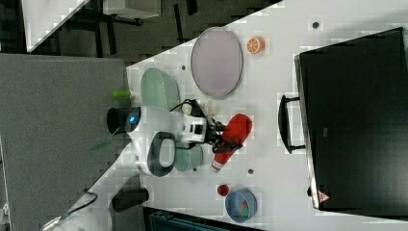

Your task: Pick Ketchup from oven and place it on table.

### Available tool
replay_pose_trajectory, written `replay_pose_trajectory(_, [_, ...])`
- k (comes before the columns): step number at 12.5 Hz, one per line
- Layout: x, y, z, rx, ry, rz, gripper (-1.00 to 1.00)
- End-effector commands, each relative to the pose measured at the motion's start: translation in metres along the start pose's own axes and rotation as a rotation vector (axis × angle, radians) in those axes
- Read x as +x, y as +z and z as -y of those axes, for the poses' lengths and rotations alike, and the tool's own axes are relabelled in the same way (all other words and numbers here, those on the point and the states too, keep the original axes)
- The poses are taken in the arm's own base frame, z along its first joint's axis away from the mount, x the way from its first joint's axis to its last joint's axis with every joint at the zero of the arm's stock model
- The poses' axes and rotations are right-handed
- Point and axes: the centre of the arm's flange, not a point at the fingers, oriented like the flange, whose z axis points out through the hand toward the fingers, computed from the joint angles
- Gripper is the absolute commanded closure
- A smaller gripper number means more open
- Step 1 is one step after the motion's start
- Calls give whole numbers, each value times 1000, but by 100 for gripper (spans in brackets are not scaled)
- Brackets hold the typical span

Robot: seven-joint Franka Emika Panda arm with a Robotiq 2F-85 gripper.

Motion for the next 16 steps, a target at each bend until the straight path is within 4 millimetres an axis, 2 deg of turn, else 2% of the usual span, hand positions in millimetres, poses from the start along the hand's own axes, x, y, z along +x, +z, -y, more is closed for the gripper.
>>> replay_pose_trajectory(1, [8, 2, 15, 43, -7, -67, -96])
replay_pose_trajectory(3, [9, 4, 18, 56, -9, -80, -100])
replay_pose_trajectory(4, [9, -5, 19, 71, -2, -89, -100])
replay_pose_trajectory(5, [9, -23, 20, 97, 11, -102, -100])
replay_pose_trajectory(7, [9, -82, 19, 180, 48, -143, -100])
replay_pose_trajectory(9, [5, -158, 11, 255, 56, -177, -100])
replay_pose_trajectory(13, [-19, -304, -17, 316, 52, -193, -100])
replay_pose_trajectory(15, [-27, -365, -35, 330, 52, -209, -100])
replay_pose_trajectory(16, [-31, -385, -43, 317, 51, -199, -100])
